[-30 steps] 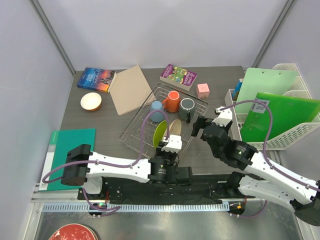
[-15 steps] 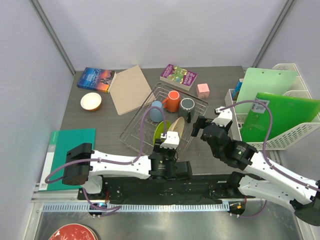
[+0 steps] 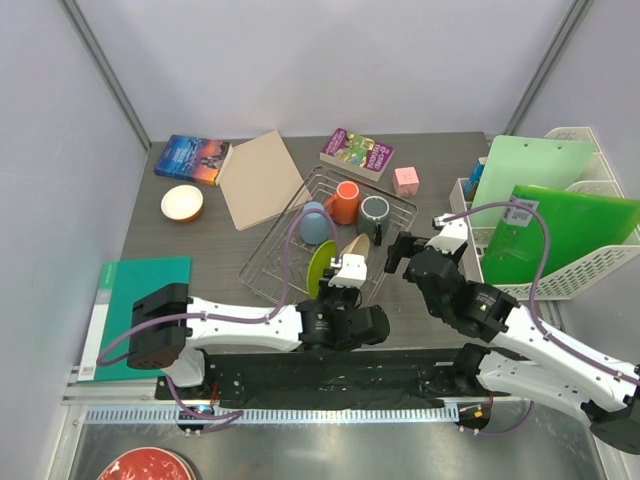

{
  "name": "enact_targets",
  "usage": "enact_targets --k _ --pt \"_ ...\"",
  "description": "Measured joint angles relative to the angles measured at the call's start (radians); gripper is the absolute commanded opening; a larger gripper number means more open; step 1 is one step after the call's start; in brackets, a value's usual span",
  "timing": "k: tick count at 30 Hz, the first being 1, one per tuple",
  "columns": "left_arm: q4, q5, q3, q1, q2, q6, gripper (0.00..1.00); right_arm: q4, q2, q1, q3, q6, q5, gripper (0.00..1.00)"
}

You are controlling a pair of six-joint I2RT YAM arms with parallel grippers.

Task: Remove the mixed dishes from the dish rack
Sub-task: Pick up the plate from the dish rack.

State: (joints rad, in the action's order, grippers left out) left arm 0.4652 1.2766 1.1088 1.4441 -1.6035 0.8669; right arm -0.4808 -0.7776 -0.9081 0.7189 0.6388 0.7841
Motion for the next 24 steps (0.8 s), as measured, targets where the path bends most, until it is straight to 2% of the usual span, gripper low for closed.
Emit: enact_targets --k 3,7,24 --pt "-0.050 -0.014 0.000 -0.013 -0.008 -0.040 0.19 0.000 0.008 0.000 -0.003 0.000 0.002 0.98" --pt "-0.081 -0.023 0.000 -0.019 -0.016 -0.073 0.00 -0.010 0.011 0.000 -0.013 0.000 0.007 0.98" --pt "-0.094 -0.024 -0.005 -0.008 -0.011 -0.100 0.00 -0.022 0.012 0.000 -0.016 -0.001 0.029 0.98"
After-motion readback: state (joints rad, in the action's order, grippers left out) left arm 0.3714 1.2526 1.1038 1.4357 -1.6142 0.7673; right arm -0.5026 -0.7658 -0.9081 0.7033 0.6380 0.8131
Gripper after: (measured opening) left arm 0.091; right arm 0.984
